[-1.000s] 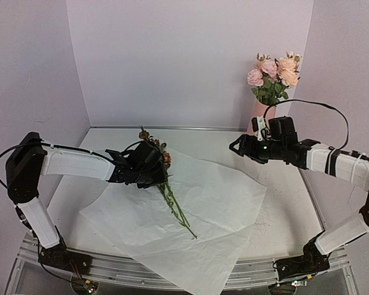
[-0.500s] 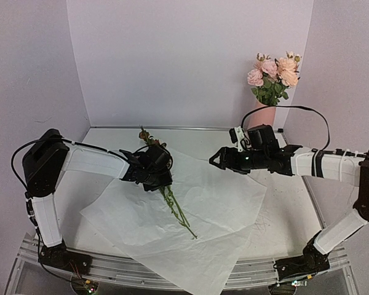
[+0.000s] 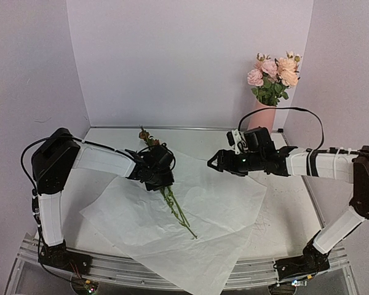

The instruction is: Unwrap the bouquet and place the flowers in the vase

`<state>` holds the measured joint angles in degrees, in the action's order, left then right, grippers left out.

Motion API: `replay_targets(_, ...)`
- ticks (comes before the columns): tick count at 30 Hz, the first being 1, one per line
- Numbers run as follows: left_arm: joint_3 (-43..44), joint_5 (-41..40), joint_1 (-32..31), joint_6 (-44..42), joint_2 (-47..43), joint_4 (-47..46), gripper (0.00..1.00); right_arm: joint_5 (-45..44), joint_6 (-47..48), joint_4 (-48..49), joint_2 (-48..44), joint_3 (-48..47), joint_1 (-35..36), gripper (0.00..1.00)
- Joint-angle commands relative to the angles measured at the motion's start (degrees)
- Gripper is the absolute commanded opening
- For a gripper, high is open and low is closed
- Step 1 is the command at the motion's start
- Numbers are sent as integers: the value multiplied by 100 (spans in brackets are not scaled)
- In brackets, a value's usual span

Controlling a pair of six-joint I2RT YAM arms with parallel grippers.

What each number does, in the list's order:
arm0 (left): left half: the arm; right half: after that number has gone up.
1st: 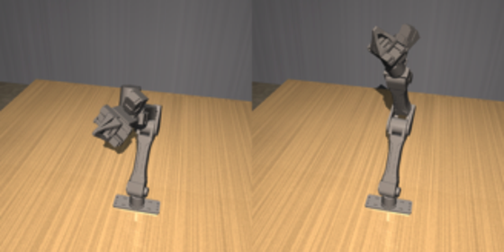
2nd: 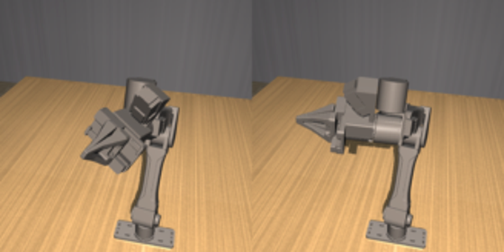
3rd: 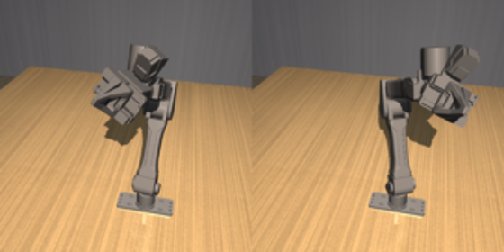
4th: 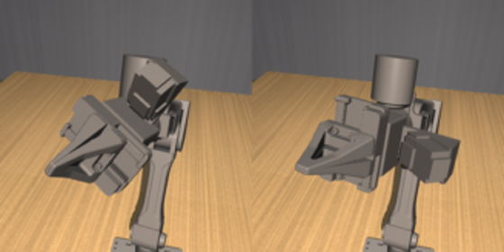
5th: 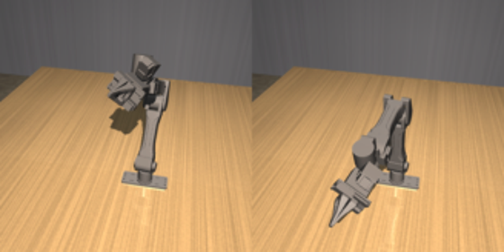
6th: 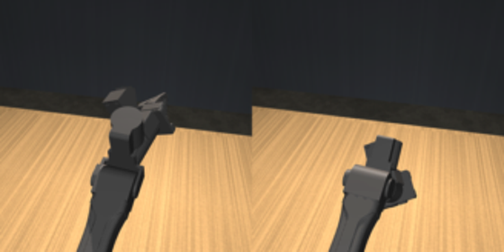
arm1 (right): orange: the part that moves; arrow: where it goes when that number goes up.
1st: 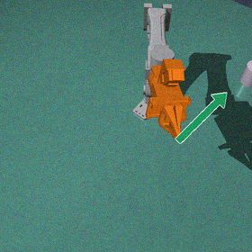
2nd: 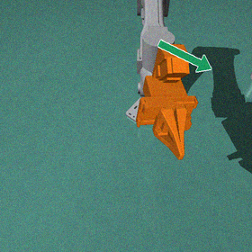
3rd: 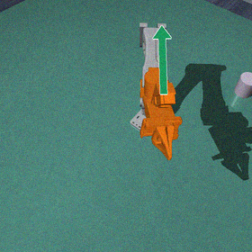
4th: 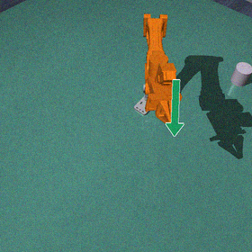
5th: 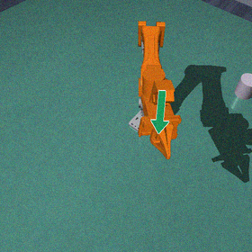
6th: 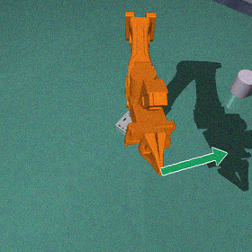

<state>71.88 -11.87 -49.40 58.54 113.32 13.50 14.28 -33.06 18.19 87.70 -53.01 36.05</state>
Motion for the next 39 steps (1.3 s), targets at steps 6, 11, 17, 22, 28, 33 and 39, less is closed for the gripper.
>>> replay_targets(6,618,336,100,-341,438,13,11,-25,38,97,171,-95,25,84)
replay_targets(11,643,25,105,-364,220,216,3,23,20,97,207,-121,25,84)
replay_targets(17,317,-214,105,-691,-578,360,0,47,30,97,178,-158,25,84)
replay_targets(22,110,137,106,-1320,-1290,355,0,217,55,97,221,-350,25,84)
replay_targets(28,-122,656,106,-1798,-2014,279,0,928,121,158,298,-785,27,80)
replay_targets(33,-593,1416,97,-2245,-2690,-449,0,1605,-159,523,197,-1102,25,71)
replay_targets(39,-1437,2323,85,-2356,-3604,-1791,0,2122,-831,1259,102,-1228,162,67)
